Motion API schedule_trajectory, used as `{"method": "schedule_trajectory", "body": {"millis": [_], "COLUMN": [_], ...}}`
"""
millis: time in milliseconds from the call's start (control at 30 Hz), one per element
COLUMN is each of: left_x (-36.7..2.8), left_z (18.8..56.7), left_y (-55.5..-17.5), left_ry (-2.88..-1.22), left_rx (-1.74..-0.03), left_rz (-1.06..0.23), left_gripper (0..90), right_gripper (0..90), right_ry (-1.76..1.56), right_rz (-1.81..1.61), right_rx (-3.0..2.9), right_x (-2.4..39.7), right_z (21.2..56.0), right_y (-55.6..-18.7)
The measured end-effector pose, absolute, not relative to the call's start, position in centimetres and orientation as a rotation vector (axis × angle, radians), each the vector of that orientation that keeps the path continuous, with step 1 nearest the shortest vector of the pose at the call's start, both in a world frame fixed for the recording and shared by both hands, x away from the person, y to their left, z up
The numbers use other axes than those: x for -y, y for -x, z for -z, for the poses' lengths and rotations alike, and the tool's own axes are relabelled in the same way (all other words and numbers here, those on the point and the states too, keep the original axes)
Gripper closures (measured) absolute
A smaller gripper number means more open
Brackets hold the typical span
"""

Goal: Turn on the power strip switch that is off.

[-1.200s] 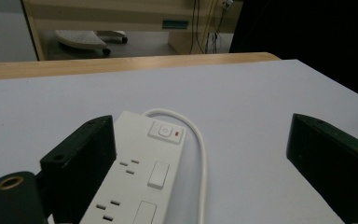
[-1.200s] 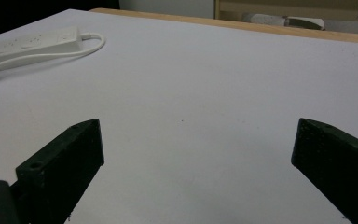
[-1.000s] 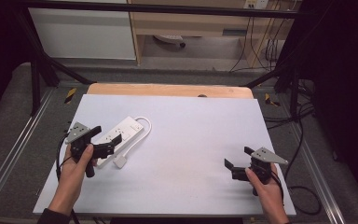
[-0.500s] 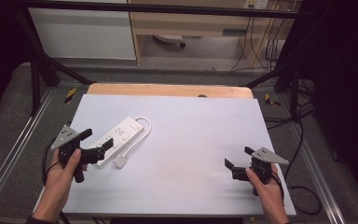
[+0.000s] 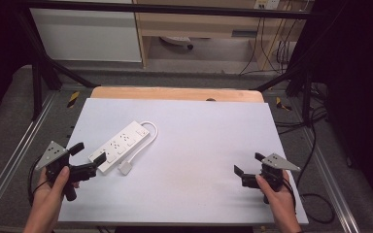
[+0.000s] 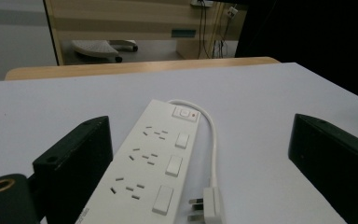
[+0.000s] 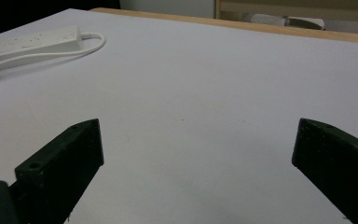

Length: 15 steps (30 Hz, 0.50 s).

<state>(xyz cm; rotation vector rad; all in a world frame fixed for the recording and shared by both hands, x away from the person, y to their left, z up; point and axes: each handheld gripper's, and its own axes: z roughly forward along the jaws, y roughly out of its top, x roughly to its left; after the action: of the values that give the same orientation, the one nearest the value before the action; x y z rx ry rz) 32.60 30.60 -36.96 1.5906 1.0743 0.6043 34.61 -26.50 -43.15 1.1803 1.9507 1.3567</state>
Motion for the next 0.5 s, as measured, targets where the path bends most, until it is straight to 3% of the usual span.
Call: {"method": "schedule_trajectory", "body": {"millis": [500], "left_x": [-31.3], "left_z": [39.5], "left_y": [-31.0], "left_ry": [-1.601], "left_rx": [-1.09], "left_rz": [-0.594], "left_gripper": [7.3], "right_gripper": [2.4], "right_ry": [-1.181], "right_rz": [-1.354], "right_rx": [-1.949], "right_x": [26.5], "right_z": [43.2], "right_y": [-34.6]}}
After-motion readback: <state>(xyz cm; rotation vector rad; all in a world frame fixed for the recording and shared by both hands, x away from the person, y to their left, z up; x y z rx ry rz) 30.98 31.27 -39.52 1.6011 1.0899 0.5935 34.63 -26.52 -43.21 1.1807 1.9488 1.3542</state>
